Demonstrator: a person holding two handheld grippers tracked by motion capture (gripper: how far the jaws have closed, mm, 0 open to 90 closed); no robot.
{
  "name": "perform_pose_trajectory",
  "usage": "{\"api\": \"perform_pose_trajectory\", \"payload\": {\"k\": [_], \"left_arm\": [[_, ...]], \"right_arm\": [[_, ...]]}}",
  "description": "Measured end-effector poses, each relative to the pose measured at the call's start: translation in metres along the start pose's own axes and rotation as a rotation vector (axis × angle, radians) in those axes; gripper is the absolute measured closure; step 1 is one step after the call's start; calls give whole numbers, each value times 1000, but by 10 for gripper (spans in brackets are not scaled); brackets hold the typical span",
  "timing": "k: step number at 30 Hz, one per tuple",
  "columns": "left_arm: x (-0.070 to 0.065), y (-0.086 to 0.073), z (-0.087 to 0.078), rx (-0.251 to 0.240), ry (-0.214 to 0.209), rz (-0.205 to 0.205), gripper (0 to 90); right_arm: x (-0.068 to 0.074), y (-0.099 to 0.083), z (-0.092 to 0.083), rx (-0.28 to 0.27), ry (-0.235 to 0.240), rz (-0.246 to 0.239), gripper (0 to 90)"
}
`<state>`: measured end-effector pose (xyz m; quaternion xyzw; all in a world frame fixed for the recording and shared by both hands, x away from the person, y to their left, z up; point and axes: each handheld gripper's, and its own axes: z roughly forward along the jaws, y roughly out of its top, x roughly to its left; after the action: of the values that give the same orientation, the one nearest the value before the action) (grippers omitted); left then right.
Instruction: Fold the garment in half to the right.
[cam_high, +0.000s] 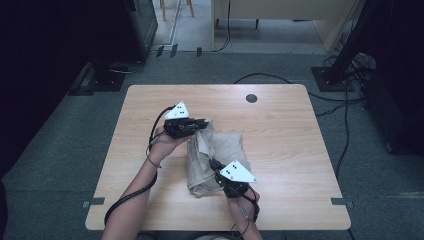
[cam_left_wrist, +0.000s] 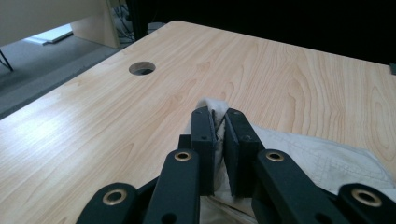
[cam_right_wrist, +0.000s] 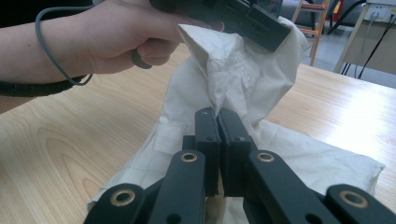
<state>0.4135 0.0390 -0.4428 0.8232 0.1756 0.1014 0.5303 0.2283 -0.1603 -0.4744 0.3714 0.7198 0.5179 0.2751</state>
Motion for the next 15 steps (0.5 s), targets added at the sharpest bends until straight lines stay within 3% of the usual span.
{"api": "perform_pose_trajectory", "payload": {"k": [15], "left_arm": [[-2,-7,14,20,-8,-1,832]], "right_arm": [[-10,-10,-1,31,-9,-7,877]]}}
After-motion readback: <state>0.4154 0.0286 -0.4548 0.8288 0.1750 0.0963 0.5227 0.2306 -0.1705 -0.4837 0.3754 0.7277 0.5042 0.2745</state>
